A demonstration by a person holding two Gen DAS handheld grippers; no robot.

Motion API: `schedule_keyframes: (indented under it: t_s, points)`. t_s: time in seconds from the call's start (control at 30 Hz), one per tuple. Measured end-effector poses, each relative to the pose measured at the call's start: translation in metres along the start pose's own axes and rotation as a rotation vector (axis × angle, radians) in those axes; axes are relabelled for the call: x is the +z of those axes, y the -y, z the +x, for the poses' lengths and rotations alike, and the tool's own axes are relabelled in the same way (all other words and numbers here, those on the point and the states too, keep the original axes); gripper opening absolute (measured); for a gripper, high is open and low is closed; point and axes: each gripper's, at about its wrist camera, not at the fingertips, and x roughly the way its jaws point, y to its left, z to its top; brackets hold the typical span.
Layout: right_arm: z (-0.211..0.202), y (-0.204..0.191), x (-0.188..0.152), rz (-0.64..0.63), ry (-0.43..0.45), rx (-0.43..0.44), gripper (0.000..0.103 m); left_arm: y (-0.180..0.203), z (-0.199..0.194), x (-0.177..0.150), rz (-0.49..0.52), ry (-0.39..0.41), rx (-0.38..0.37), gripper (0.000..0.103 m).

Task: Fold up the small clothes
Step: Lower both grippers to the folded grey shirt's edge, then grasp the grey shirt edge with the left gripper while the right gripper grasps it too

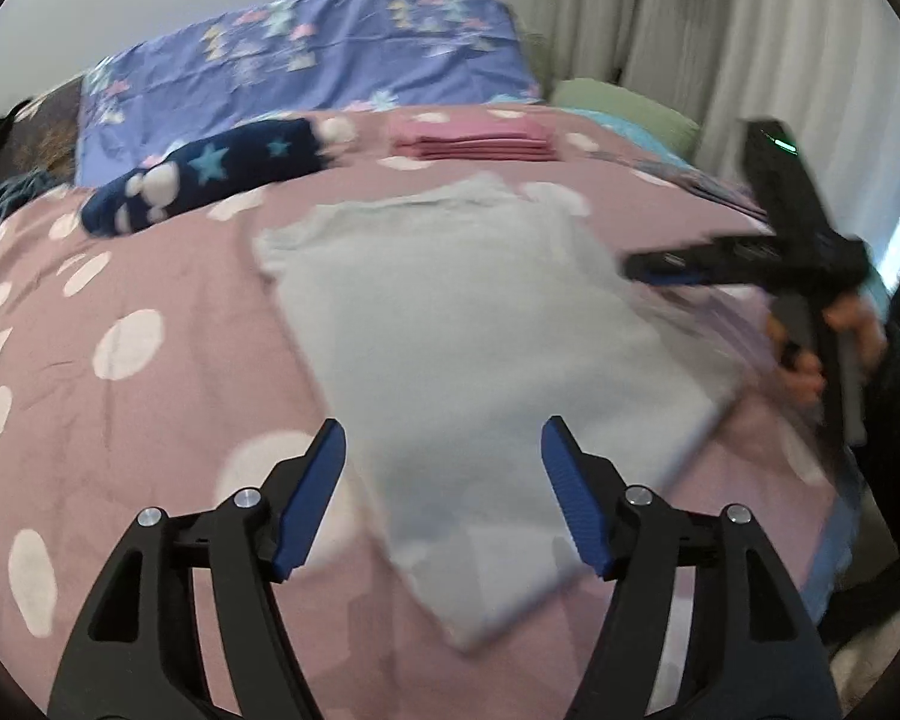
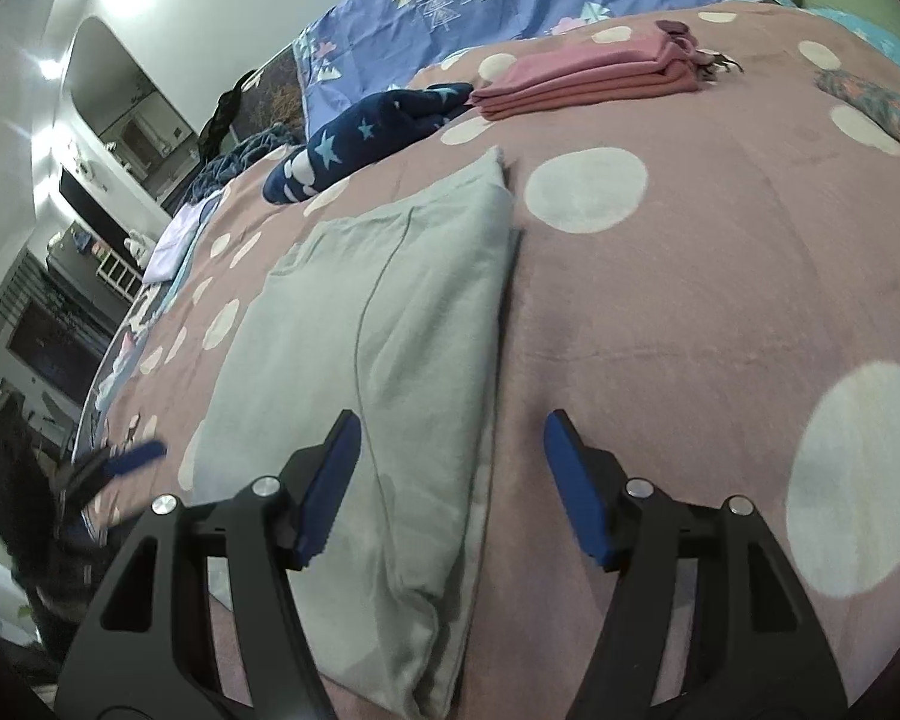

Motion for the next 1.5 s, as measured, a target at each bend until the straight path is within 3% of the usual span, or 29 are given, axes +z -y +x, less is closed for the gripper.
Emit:
schedule_keyframes:
  t_s: [0.17,0.4,0.63,0.87,1.03,1.17,1.27,1.4,1.5]
  points:
    - [0.014,0.005,0.011,0.006,-0.017,0.029,0.067,-0.049,0.049,0.012,-0.172,-0.093,-0.083,0.068]
    - [0.029,0.011,0.034,0.004,-0.05,0.093,0.066,-0.069,0.087,0.038,-0.264,-0.084,-0.222,0.068]
    - [0.027,0.009,0.031,-0.029,-0.109,0.099,0.063,-0.069,0.093,0.041,-0.221,-0.085,-0.241,0.068]
    - [0.069,0.022,0.058,0.008,-0.157,0.181,0.063,-0.071,0.114,0.057,-0.204,-0.085,-0.275,0.068]
    - [0.077,0.007,0.062,-0.03,-0.132,0.157,0.068,-0.076,0.114,0.056,-0.231,-0.075,-0.298,0.066]
    - [0.056,0.007,0.046,-0.026,-0.143,0.155,0.058,-0.076,0.1,0.046,-0.246,-0.078,-0.291,0.061]
    - [0.042,0.012,0.031,-0.029,-0.163,0.194,0.058,-0.073,0.092,0.037,-0.227,-0.082,-0.306,0.061]
    - [0.056,0.011,0.038,-0.012,-0.161,0.202,0.054,-0.074,0.106,0.047,-0.231,-0.087,-0.313,0.061]
    - [0.071,0.003,0.05,0.003,-0.142,0.165,0.039,-0.071,0.115,0.057,-0.228,-0.089,-0.268,0.051]
